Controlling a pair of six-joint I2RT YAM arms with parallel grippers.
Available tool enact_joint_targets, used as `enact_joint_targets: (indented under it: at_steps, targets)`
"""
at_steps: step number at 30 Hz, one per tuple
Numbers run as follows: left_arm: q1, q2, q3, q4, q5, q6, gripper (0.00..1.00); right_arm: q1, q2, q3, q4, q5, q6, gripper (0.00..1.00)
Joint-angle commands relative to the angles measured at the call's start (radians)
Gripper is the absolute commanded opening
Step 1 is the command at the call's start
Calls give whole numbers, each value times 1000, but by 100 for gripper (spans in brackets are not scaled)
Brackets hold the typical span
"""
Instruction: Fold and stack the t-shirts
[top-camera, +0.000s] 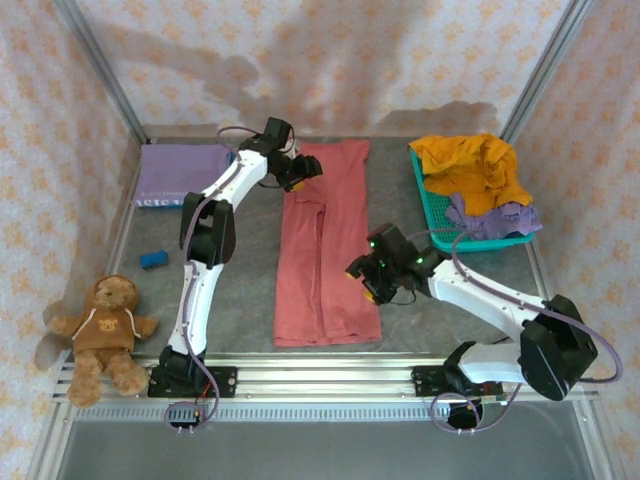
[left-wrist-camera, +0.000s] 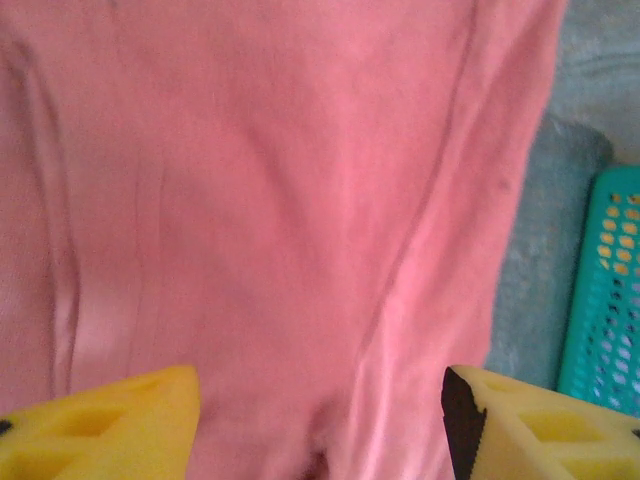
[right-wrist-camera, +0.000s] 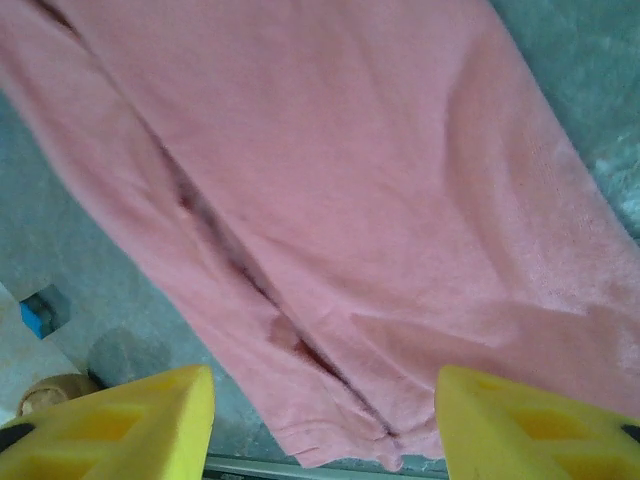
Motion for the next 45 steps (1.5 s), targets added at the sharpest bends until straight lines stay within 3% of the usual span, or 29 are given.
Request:
enact_joint_targets:
  at_steps: [1,4,8,13,18,25,36,45]
  targets:
    - [4,-254,-143,-84,-26,87,66,-30,1,52,-324,24,-281,58]
    - [4,-432,-369,-104,-57,109,66,-37,19,93,-458,50,-395,55]
    - [-13,-662,-688,-74,-69,88,66,-37,37,88,-508,11,-435,51]
    - [-70,-901,-1023,-72,-93,41,64,-35,-51,-32,-430,-60,-367,47]
    - [-129,-1029,-1249,-45,-70,-33,63,-16,-119,-88,-333,-134,-327,41]
    - [-193,-1185,-1443,44,-67,-153,61,95,-20,28,-305,-114,-321,40]
    - [-193,-1316,-1611,62,-87,-209,61,320,286,134,15,-171,-135,35]
    - [-192,-1358,-1671,54,-90,-213,62,363,443,187,42,-205,-127,29]
